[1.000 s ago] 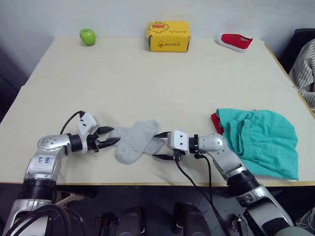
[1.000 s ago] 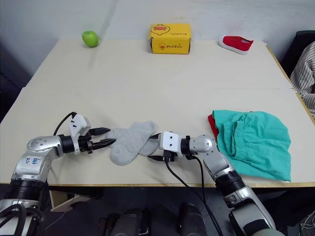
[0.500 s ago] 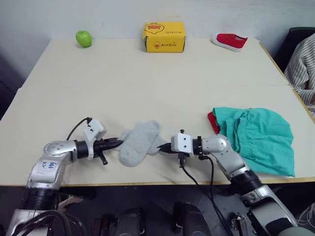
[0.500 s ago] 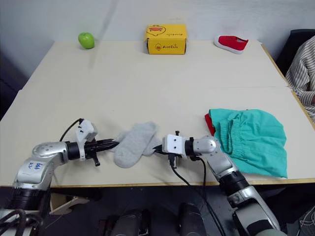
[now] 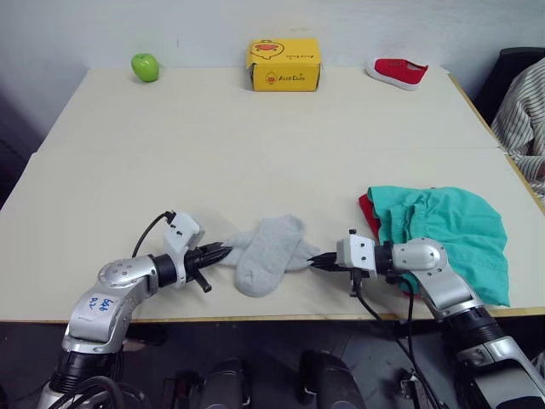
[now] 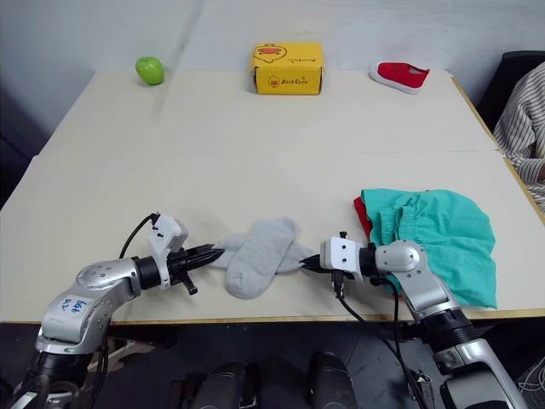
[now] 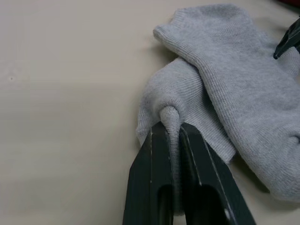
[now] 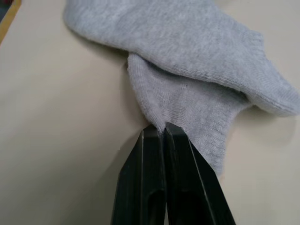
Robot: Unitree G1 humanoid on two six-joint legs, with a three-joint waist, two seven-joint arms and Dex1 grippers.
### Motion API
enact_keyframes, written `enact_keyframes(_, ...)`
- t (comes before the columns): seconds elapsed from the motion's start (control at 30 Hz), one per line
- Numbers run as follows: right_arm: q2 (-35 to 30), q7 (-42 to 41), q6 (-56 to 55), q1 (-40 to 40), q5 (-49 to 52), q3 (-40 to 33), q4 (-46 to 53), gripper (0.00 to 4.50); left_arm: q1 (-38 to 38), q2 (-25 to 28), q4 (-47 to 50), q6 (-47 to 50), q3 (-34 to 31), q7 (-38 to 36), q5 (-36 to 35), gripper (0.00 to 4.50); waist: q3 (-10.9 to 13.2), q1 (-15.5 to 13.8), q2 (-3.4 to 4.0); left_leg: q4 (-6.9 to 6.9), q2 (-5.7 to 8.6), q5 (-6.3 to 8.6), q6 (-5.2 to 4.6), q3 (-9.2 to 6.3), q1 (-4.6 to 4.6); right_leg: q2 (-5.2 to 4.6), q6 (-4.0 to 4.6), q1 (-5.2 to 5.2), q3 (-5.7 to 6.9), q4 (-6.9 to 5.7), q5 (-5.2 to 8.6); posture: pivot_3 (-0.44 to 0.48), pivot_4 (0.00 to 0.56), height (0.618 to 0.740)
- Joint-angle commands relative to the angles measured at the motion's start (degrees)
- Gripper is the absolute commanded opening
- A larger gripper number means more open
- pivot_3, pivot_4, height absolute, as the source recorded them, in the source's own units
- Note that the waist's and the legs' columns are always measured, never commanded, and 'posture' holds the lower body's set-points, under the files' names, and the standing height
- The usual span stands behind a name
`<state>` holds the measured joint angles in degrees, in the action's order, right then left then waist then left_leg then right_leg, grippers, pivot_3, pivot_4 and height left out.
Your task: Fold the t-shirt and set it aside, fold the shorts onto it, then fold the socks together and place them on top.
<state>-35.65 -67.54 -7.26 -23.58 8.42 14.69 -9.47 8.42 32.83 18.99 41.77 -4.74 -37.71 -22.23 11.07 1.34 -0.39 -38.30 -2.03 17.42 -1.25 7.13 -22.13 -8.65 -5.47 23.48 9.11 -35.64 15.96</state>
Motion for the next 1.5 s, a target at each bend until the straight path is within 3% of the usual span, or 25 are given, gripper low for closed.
enact_keyframes(0.03,-2.54,-3.96,1.96,1.55,2.40,-1.02,3.05,1.27,-1.82,2.73,4.88,-1.04,-5.03,0.26,-0.95,1.70,0.00,0.01,0.00,0.00,0.00,0.00,0.00,0.00,0.00,0.00,0.00,0.00,0.00,0.01,0.00,0.000,0.150,0.740)
enact_keyframes(0.13,-5.52,-9.36,10.51,1.99,9.09,-2.11,7.17,2.39,-3.95,6.53,7.32,0.88,-8.69,-2.73,-3.99,2.70,0.00,-0.13,0.00,0.01,-0.02,0.00,0.00,-0.03,-0.02,0.00,0.00,-0.01,0.00,0.07,0.00,0.000,0.150,0.740)
enact_keyframes(0.2,-7.00,-10.15,21.54,0.39,14.28,-3.45,9.49,3.06,-5.37,9.92,9.97,6.73,-11.49,-3.18,-6.76,2.71,0.01,-0.10,0.00,0.00,-0.03,0.01,0.00,-0.05,-0.05,-0.01,0.01,0.00,-0.01,0.10,0.00,0.000,0.150,0.740)
enact_keyframes(0.3,-5.83,-5.91,37.56,-6.81,18.26,-5.00,7.79,3.06,-6.73,12.70,15.35,24.69,-15.51,-1.97,-17.10,2.71,0.03,0.34,0.01,-0.01,-0.09,0.02,-0.01,-0.09,-0.07,-0.02,0.03,0.00,-0.11,0.07,0.00,0.000,0.150,0.740)
enact_keyframes(0.37,-3.46,-0.66,44.56,-12.49,16.33,-4.53,2.94,3.06,-5.33,9.82,17.58,34.12,-16.92,0.60,-23.33,2.71,0.04,0.42,0.04,0.00,-0.11,0.01,0.02,-0.07,-0.02,-0.02,0.06,0.02,-0.17,0.07,0.00,0.000,0.150,0.740)
enact_keyframes(0.43,-0.07,3.38,47.92,-17.55,14.67,-4.55,-3.03,3.06,-3.41,5.40,19.08,39.72,-16.21,4.88,-25.15,2.71,0.04,0.15,0.03,0.00,-0.11,-0.02,0.09,-0.13,-0.02,-0.01,0.11,0.03,-0.17,0.08,0.03,0.000,0.150,0.740)
enact_keyframes(0.57,6.27,8.33,49.72,-25.01,12.00,-4.39,-13.34,3.06,-1.15,-3.48,21.39,48.60,-14.25,12.88,-23.91,2.71,0.02,-0.58,0.00,0.02,-0.08,-0.11,0.25,-0.25,-0.14,0.10,0.13,0.04,-0.09,-0.06,0.03,0.000,0.150,0.740)
enact_keyframes(0.7,10.73,8.09,47.09,-28.62,9.29,-2.97,-20.75,3.06,0.65,-13.33,20.81,50.67,-9.23,22.19,-18.90,2.71,0.01,-1.27,-0.02,-0.01,0.15,-0.14,0.08,-0.16,-0.18,0.02,0.03,0.04,-0.07,0.01,-0.02,0.000,0.150,0.740)
enact_keyframes(0.83,12.62,6.54,44.57,-29.16,8.18,-3.23,-23.02,2.16,1.45,-17.12,19.68,50.73,-6.41,25.51,-17.49,2.71,0.00,-1.36,-0.04,-0.05,0.16,-0.15,0.06,-0.18,-0.11,0.01,0.00,-0.06,-0.10,0.02,-0.04,0.000,0.150,0.740)
enact_keyframes(0.93,13.55,6.70,43.35,-28.10,7.91,-3.77,-22.70,1.17,2.32,-20.28,17.72,50.73,-4.26,27.59,-15.34,2.12,-0.01,-1.38,-0.04,-0.04,0.17,-0.15,0.06,-0.19,-0.10,-0.01,0.00,-0.07,-0.11,0.00,-0.04,0.000,0.150,0.740)
enact_keyframes(1.03,13.97,6.96,42.38,-26.80,8.24,-4.77,-21.07,0.13,2.69,-20.47,17.35,50.60,-3.99,27.89,-14.08,1.20,-0.01,-1.36,-0.05,-0.04,0.17,-0.15,0.06,-0.21,-0.09,-0.01,0.00,-0.08,-0.10,0.00,-0.04,0.000,0.150,0.740)
enact_keyframes(1.07,14.07,7.25,41.99,-26.45,8.41,-5.33,-20.50,0.00,2.79,-19.95,17.47,50.63,-4.24,27.49,-14.13,0.89,-0.01,-1.32,-0.04,-0.03,0.17,-0.15,0.06,-0.20,-0.09,0.00,0.00,-0.07,-0.10,0.01,-0.04,0.000,0.150,0.740)
enact_keyframes(1.17,13.82,8.17,39.96,-25.18,8.56,-7.25,-18.71,0.00,3.16,-17.73,17.77,50.39,-5.91,25.24,-15.08,0.02,-0.01,-1.14,-0.04,-0.02,0.15,-0.14,0.08,-0.19,-0.10,0.02,0.00,-0.05,-0.09,0.01,-0.04,0.000,0.150,0.740)
enact_keyframes(1.27,13.23,8.26,39.39,-23.85,9.44,-9.20,-16.23,0.00,3.60,-16.48,18.09,49.27,-8.76,21.87,-17.11,0.02,-0.01,-1.10,-0.04,0.02,0.13,-0.14,0.09,-0.16,-0.12,0.04,0.00,0.00,-0.08,0.02,-0.04,0.000,0.150,0.740)
enact_keyframes(1.37,12.23,7.83,39.72,-21.58,11.64,-12.06,-11.33,0.00,5.14,-16.54,17.09,50.43,-15.77,17.63,-20.88,0.02,-0.01,-1.09,-0.04,0.02,0.08,-0.14,0.12,-0.16,-0.17,0.07,0.01,0.06,-0.08,0.03,-0.03,0.000,0.150,0.740)
enact_keyframes(1.5,10.12,7.88,41.45,-18.75,13.52,-14.04,-5.49,0.00,5.38,-10.70,16.35,50.07,-19.50,11.69,-24.77,0.02,0.00,-1.05,-0.04,0.02,0.04,-0.14,0.13,-0.15,-0.21,0.10,0.02,0.11,-0.05,0.05,-0.03,0.000,0.150,0.740)
